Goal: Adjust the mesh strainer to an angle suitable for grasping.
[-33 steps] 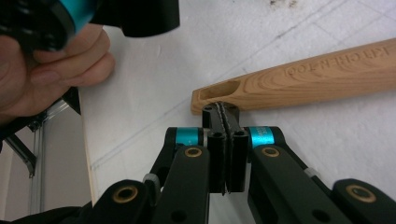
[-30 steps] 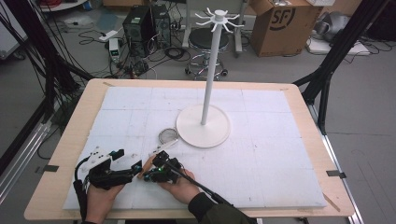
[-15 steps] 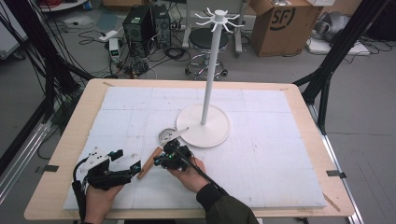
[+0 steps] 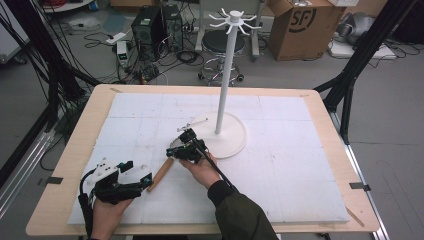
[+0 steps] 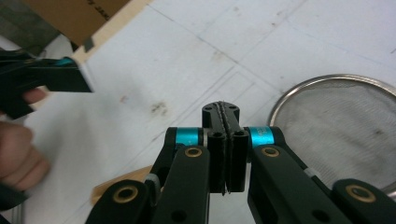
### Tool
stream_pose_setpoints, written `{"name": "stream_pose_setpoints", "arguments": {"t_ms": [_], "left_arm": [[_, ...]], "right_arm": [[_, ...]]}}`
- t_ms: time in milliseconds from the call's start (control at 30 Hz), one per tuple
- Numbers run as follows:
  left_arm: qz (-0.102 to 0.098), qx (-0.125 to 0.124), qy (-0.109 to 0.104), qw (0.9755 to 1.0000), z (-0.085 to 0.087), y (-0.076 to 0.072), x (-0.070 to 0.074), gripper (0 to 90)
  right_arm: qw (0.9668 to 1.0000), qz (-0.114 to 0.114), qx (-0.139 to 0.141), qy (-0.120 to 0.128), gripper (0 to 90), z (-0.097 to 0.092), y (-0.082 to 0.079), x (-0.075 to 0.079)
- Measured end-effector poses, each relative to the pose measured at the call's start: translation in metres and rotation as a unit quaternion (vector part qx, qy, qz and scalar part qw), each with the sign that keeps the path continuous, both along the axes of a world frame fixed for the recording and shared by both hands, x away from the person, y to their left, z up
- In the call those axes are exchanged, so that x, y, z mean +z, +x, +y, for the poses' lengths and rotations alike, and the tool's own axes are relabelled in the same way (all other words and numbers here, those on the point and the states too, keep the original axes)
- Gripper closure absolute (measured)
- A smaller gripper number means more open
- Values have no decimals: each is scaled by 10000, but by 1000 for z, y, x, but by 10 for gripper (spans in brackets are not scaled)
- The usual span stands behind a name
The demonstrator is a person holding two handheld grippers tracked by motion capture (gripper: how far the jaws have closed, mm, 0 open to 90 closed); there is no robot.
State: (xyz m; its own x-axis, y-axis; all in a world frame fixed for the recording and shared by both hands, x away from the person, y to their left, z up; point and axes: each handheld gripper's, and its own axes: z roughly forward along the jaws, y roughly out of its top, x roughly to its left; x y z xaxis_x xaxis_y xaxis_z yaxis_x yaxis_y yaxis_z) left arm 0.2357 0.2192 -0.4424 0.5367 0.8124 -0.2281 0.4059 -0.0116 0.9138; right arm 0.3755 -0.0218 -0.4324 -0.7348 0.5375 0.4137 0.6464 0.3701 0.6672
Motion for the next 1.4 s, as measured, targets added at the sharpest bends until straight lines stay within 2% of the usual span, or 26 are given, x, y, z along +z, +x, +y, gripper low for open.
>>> {"name": "stream_pose_setpoints", "arguments": {"t_ms": [67,167,233,300,367,400,533,800,900,1000,1400], "left_arm": [[3,10,-15,10000,0,0,0,115],[-3,14,-33,10000,0,-1,0,115],[-3,26,-30,10000,0,-1,0,115],[-6,31,-36,10000,1,-1,0,115],[-13,35,-37,10000,1,-1,0,115],[-8,42,-44,10000,2,-1,0,115],[-8,73,-48,10000,3,-2,1,115],[-13,73,-25,10000,2,-2,1,115],[-14,68,-13,10000,2,-2,1,115],[7,63,-15,10000,1,-2,0,115],[7,58,13,10000,0,-2,0,115]], "right_arm": [[10000,60,-16,-70,900,4,6,-2],[9999,145,-43,-45,900,4,13,-7],[9995,278,-62,-153,900,5,15,-12],[9993,269,-75,-262,900,6,14,-16],[9995,224,-29,-234,900,8,13,-16],[9992,164,-28,-358,900,10,9,-16],[9986,76,4,-528,900,10,3,-16],[9978,-75,27,-659,900,-5,-17,-14],[9967,-131,-15,-797,900,-14,-24,-15],[9973,-131,-81,-717,900,-26,-30,-16],[9970,-98,-193,-739,900,-57,-49,-16]]}}
